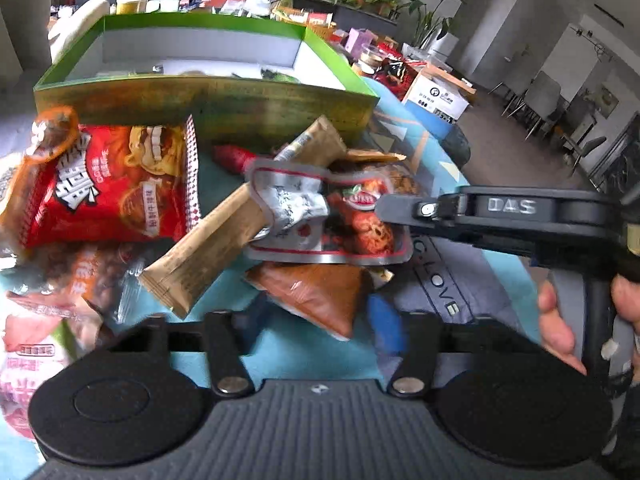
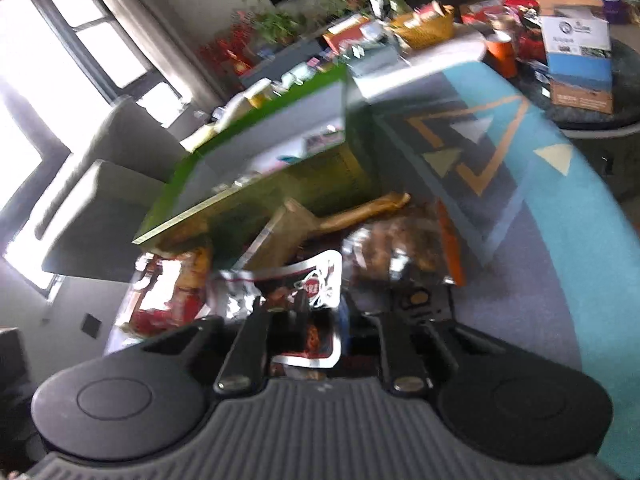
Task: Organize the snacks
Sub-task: 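Grasp a white-and-red packet with the right gripper while the left gripper grasps a brown bag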
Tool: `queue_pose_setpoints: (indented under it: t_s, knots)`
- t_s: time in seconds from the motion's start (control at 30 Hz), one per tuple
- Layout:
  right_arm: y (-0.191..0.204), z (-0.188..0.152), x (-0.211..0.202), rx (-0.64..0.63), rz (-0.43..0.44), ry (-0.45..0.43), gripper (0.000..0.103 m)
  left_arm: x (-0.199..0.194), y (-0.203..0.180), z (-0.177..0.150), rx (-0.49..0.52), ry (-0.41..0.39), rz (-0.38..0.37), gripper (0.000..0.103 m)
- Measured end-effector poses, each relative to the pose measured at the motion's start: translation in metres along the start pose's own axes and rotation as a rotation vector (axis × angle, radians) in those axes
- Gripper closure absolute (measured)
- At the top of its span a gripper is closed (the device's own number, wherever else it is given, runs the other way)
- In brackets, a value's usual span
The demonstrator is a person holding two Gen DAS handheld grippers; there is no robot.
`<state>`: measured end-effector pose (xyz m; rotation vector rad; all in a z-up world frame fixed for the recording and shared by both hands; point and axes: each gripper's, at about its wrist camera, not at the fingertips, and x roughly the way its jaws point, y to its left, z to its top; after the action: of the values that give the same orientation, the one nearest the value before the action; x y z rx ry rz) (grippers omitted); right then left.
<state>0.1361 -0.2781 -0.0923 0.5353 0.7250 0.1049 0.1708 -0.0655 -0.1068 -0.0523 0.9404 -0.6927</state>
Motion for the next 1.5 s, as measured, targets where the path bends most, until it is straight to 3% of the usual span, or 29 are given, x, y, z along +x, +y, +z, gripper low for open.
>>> queue_pose_setpoints:
  t_s: [0.07, 0.1, 0.17, 0.37, 0.43, 0.53, 0.57, 0.6, 0.67, 0.77, 0.87, 0.93, 1.03, 1.13, 1.17, 1.27, 1.33, 1.37, 1.4, 1.47, 1.5]
  knots:
    - [0.005, -0.001, -0.01, -0.022, 0.013, -0.026, 0.045, 0.001, 0.003, 0.001, -0.021, 0.0, -0.033, 0.07]
    - [0.006, 0.0, -0.014, -0.022, 0.025, -0.033, 0.047, -0.002, 0.003, 0.0, -0.017, -0.005, -0.049, 0.094]
    - [0.007, 0.001, -0.025, -0.018, 0.045, -0.053, 0.049, -0.011, -0.002, -0.001, 0.009, -0.031, -0.066, 0.103]
    - [0.01, 0.009, -0.058, -0.032, 0.018, -0.104, 0.051, -0.043, -0.01, -0.008, 0.096, -0.056, -0.035, 0.102]
    - [0.008, 0.005, -0.063, -0.061, -0.033, -0.086, 0.051, -0.046, -0.01, -0.008, 0.136, -0.062, 0.004, 0.099]
    - [0.001, -0.006, -0.067, -0.09, -0.12, -0.048, 0.051, -0.047, -0.017, -0.004, 0.208, -0.071, 0.02, 0.061]
    - [-0.003, -0.011, -0.069, -0.088, -0.139, -0.032, 0.051, -0.045, -0.02, -0.003, 0.233, -0.077, 0.027, 0.038]
    - [-0.008, -0.014, -0.07, -0.081, -0.156, -0.015, 0.051, -0.041, -0.025, -0.001, 0.27, -0.076, 0.05, 0.027]
    - [-0.014, -0.02, -0.071, -0.086, -0.193, 0.017, 0.05, -0.031, -0.03, 0.002, 0.339, -0.069, 0.088, 0.027]
    - [-0.016, -0.025, -0.073, -0.138, -0.252, -0.012, 0.05, -0.011, -0.039, 0.007, 0.429, -0.023, 0.105, 0.027]
    - [-0.009, -0.025, -0.073, -0.299, -0.182, -0.071, 0.05, 0.004, -0.041, 0.011, 0.473, 0.017, 0.108, 0.027]
    - [0.0, -0.023, -0.063, -0.435, -0.142, -0.054, 0.042, 0.012, -0.04, 0.015, 0.482, 0.038, 0.111, 0.027]
    - [0.009, -0.02, -0.043, -0.639, -0.112, 0.031, 0.042, 0.02, -0.036, 0.02, 0.495, 0.067, 0.087, 0.027]
    - [0.009, -0.02, -0.024, -0.789, -0.059, 0.196, 0.041, 0.027, -0.037, 0.021, 0.521, 0.097, 0.07, 0.028]
    - [0.01, -0.023, -0.019, -0.848, -0.06, 0.236, 0.041, 0.03, -0.036, 0.021, 0.526, 0.108, 0.066, 0.033]
    - [0.014, -0.037, -0.013, -0.996, -0.08, 0.245, 0.04, 0.032, -0.032, 0.023, 0.491, 0.1, 0.013, 0.043]
    - [0.014, -0.039, -0.01, -1.007, -0.099, 0.22, 0.04, 0.031, -0.03, 0.025, 0.459, 0.089, -0.004, 0.048]
    - [0.012, -0.037, -0.008, -0.983, -0.094, 0.216, 0.046, 0.03, -0.029, 0.025, 0.444, 0.087, -0.011, 0.05]
    - [0.01, -0.034, -0.007, -0.939, -0.065, 0.225, 0.061, 0.029, -0.029, 0.025, 0.429, 0.085, -0.018, 0.051]
    - [0.006, -0.031, -0.009, -0.867, -0.04, 0.243, 0.063, 0.025, -0.027, 0.022, 0.402, 0.08, -0.032, 0.053]
    - [0.005, -0.033, -0.012, -0.872, -0.033, 0.238, 0.069, 0.022, -0.026, 0.02, 0.388, 0.077, -0.036, 0.054]
